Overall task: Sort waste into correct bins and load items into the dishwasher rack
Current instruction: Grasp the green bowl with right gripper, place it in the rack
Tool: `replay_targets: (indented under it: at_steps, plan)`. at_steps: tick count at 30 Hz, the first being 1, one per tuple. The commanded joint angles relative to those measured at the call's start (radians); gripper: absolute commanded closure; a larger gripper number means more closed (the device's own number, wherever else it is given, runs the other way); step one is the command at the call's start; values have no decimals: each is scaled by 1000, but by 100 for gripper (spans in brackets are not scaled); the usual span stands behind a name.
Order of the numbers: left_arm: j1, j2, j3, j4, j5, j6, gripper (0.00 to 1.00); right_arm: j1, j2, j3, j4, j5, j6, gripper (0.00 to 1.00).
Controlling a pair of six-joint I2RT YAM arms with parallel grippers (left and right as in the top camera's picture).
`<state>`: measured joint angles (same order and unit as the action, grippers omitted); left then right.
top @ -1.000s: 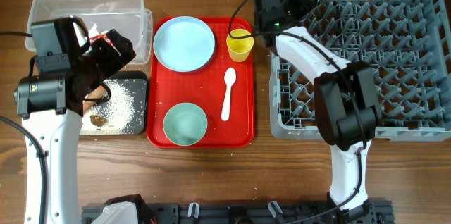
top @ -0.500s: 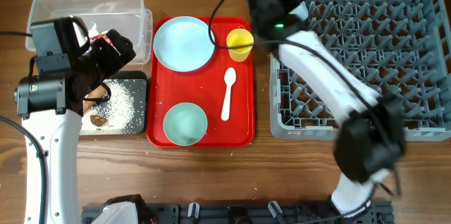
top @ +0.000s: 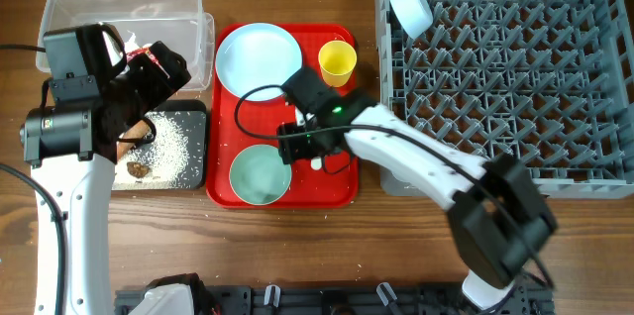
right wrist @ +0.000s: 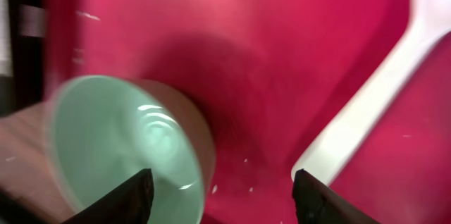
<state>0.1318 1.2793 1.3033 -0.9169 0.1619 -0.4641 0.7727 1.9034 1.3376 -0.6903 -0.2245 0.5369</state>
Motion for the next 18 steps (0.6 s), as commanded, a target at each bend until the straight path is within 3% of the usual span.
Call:
replay_targets:
  at_steps: [1,3,7,12,15,18]
  plan:
    - [-2,0,6,3,-6,19,0,21,99,12,3,28,38,40]
    - [-2,0,6,3,-6,19,0,21,105,13,34,29,27,51]
    - [-2,0,6,3,-6,19,0,22,105,15,52,32,32,96]
    - [-2,0,6,3,-6,19,0,0,-7,150,-140,126,-14,96]
    - [-2,0,6,3,-6,19,0,-70,-174,219,-257,398,-21,96]
    - [-2,0,6,3,-6,19,0,-188,-304,219,-346,797,-26,96]
